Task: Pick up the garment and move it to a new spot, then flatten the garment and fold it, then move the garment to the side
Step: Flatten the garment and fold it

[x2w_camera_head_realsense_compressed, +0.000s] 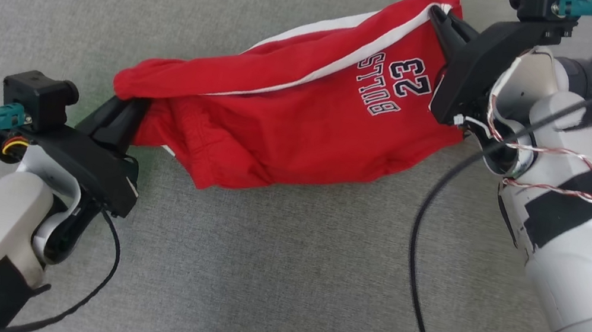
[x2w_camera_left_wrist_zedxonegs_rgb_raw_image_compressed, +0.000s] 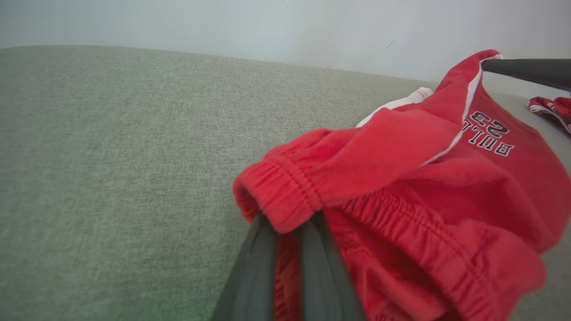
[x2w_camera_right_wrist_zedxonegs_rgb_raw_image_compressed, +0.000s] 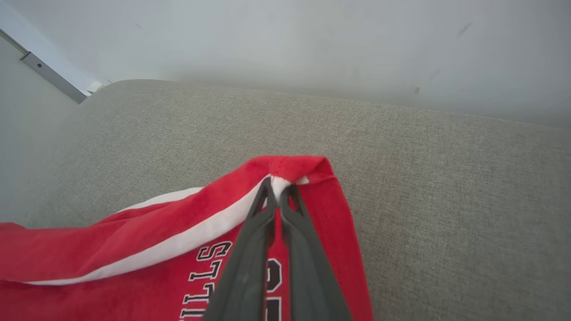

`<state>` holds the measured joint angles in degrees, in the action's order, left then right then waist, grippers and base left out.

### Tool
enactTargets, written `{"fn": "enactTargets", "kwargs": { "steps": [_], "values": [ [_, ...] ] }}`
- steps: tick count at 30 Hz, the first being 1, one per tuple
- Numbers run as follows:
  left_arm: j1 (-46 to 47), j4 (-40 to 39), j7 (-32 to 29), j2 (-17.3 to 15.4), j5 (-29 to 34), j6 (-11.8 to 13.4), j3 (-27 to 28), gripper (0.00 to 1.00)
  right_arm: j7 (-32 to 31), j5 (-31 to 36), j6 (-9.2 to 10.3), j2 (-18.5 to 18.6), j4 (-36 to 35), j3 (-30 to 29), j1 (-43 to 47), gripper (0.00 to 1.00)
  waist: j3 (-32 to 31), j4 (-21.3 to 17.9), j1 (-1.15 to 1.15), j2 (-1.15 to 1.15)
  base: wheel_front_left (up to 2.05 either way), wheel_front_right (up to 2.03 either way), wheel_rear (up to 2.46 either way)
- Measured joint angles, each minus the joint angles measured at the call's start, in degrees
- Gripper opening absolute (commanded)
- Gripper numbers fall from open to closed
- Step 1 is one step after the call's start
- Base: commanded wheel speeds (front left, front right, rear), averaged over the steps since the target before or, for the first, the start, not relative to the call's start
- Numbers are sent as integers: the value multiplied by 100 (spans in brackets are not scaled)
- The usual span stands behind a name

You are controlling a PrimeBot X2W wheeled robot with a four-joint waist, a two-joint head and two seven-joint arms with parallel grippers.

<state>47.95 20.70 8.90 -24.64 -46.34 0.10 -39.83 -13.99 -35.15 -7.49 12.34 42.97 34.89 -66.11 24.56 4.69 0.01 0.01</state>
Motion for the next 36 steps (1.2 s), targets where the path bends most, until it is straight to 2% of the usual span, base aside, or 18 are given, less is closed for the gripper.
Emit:
{"fn": "enactTargets", "kwargs": {
  "steps": [8,9,10,11,12,15,21,30,36],
  "values": [
    [143,524,190,216,26,-170,-108,0,401,-230,0,-111,813,464,-327,0,65,93,0,0,0,0,0],
    [141,580,203,226,27,-203,-115,0,459,-265,0,-110,859,524,-339,17,40,89,-1,0,0,0,0],
    [140,631,257,238,43,-203,-114,46,542,-291,0,-108,891,572,-350,76,14,85,-1,0,0,0,0],
    [133,661,302,252,48,-202,-105,89,583,-376,0,-112,939,602,-352,100,-17,81,-1,0,0,0,0],
    [113,678,337,254,51,-196,-99,100,601,-433,0,-114,976,660,-343,100,-50,75,-1,0,0,0,0],
    [-67,675,464,258,120,-119,-64,100,810,-643,0,-87,990,754,-247,100,-169,57,-1,0,0,0,0],
    [-644,244,586,229,360,240,186,100,1260,-985,0,135,884,947,125,100,-494,27,-2,-1,0,0,0],
    [-2026,-1191,604,223,1273,890,1032,100,1920,-1299,0,500,672,1015,927,100,-1064,-10,-2,-1,0,0,0],
    [-3022,-1871,608,464,1867,1162,1577,100,2452,-1329,0,701,613,811,1572,100,-1482,-13,-3,-1,0,0,0]
  ]
}}
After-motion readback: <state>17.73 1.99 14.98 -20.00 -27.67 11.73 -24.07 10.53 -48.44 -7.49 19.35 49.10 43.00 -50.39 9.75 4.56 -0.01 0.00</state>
